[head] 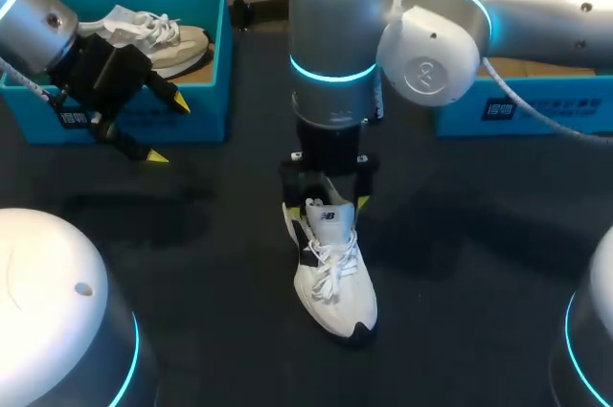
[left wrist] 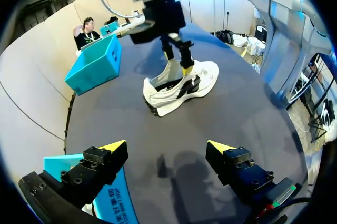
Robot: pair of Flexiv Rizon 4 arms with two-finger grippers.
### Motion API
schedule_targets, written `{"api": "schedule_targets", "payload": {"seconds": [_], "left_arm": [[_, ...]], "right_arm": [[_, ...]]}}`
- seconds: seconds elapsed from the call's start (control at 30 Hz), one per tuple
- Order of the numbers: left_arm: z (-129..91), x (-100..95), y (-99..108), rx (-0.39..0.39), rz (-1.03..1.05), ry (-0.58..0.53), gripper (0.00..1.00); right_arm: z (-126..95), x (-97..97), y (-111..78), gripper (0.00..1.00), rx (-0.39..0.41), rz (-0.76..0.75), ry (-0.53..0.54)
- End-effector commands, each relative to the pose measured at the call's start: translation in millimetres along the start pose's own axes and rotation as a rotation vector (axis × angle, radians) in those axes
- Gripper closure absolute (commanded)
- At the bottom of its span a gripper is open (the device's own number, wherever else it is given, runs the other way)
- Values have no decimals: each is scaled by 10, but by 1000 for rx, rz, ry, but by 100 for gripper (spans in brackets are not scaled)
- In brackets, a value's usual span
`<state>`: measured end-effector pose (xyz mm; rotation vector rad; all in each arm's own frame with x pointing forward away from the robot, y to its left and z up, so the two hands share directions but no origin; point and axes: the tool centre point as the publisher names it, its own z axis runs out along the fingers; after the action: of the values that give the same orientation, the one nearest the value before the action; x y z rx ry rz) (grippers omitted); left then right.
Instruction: Take the shoe out of the shoebox, open the shoe tongue, remove and reinsert the insole, then place the shoe into the shoebox
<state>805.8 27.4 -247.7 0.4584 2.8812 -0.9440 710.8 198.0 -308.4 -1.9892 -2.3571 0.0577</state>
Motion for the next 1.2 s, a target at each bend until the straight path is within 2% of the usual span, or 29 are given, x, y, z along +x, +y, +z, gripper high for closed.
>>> {"api": "schedule_targets", "payload": {"seconds": [0.03,0.3,0.53,0.6,0.63,0.67,0.8,1.0,1.2], "left_arm": [[-1,8,-2,-3,0,0,0],[-1,8,-2,-3,0,0,0],[-1,8,-2,-3,0,0,0],[-1,8,-2,-3,0,0,0],[-1,8,-2,-3,0,0,0],[-1,8,-2,-3,0,0,0],[-1,8,-2,-3,0,0,0],[-1,8,-2,-3,0,0,0],[-1,8,-2,-3,0,0,0]], "right_arm": [[-270,-47,-153,0,-76,22,-22],[-439,-20,-343,0,-108,64,-33],[-366,31,-612,0,-123,131,12],[-304,44,-662,18,-111,143,25],[-272,54,-679,49,-106,148,33],[-235,62,-696,54,-102,153,37],[-128,85,-705,62,-85,160,55],[-46,70,-679,68,-61,159,57],[0,21,-533,68,-54,124,68]]}}
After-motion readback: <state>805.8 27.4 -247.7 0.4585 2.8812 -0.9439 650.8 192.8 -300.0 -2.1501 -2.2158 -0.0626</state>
